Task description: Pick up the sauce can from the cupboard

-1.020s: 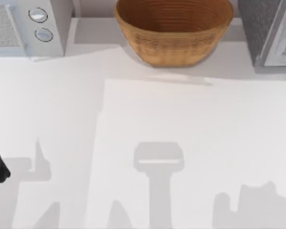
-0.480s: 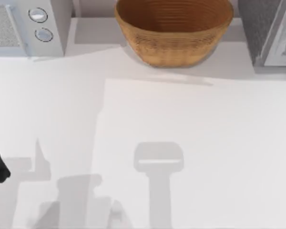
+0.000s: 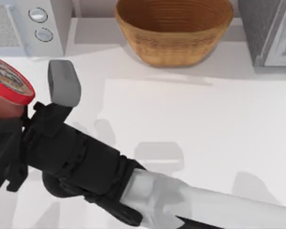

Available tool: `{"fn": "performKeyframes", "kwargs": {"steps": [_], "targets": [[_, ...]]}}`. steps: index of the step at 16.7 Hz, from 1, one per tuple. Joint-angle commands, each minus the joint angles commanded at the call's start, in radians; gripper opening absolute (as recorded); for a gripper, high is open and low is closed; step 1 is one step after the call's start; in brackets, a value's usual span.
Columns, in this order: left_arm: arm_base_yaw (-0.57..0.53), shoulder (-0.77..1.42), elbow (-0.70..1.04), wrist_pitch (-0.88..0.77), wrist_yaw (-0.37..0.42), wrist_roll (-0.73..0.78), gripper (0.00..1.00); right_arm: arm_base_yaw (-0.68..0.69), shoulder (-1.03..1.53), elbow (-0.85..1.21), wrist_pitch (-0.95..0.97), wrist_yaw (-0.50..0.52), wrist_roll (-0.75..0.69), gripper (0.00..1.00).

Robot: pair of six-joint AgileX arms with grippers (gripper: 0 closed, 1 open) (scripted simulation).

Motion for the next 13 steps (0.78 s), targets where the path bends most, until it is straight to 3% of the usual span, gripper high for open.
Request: {"fn": "performKeyframes", "kwargs": {"steps": [7, 13], "targets": [[0.000, 0.000, 0.000, 0.000, 0.000, 0.000, 1.00, -0.380, 0.165, 0.817, -0.227, 0.023, -0.453, 0.00], [0.000, 0.000, 0.000, 0.000, 0.000, 0.000, 1.00, -0.595, 0.259, 1.281, -0.359, 0.031, -0.708, 0.00]]}}
